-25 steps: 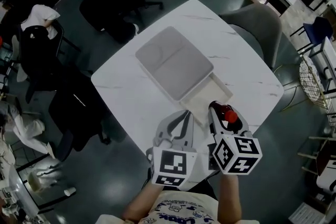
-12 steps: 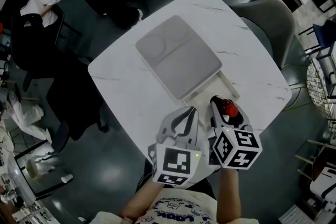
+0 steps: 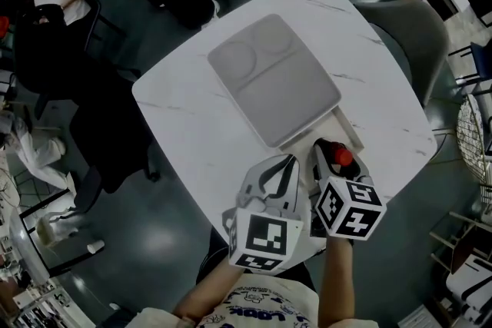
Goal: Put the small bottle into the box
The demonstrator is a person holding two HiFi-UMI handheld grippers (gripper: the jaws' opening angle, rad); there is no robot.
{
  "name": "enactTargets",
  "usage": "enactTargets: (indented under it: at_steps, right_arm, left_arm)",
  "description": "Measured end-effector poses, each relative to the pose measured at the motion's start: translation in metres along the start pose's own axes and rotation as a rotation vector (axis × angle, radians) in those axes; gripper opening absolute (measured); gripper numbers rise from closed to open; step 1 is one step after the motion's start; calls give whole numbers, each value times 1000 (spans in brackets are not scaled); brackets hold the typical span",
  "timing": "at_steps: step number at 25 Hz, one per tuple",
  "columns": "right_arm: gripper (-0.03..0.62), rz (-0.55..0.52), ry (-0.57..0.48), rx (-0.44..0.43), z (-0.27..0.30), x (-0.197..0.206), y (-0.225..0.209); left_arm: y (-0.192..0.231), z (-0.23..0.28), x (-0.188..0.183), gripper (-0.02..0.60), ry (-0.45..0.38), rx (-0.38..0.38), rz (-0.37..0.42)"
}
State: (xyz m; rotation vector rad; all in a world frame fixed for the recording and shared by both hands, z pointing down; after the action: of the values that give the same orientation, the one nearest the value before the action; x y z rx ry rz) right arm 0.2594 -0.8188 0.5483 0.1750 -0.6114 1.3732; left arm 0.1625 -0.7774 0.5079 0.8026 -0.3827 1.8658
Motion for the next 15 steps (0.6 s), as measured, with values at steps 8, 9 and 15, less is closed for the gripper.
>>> enactTargets:
  at_steps: [8,9,15]
  right_arm:
    - [229,11,59,43,15,3,-5]
    - [229,13,64,46,17,3,-5]
    - [229,0,111,78,23,4,-7]
  left_arm:
    - [7,8,5,20,23,11,-25]
    - [7,9,5,20,24,13,-27]
    - [6,15,6,20,31,24,-29]
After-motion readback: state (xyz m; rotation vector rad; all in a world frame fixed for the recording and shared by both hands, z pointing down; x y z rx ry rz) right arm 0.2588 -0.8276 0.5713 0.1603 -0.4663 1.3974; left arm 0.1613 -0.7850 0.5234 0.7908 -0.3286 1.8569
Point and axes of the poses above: the fingertips, and each gripper's own axes: z forward along the fingers, y to its left, x out of its underside, the point moved 3 cm from there along -z, backward along the fingers, and after that the axes turned 11 degrees about y, right-handed, at the moved point
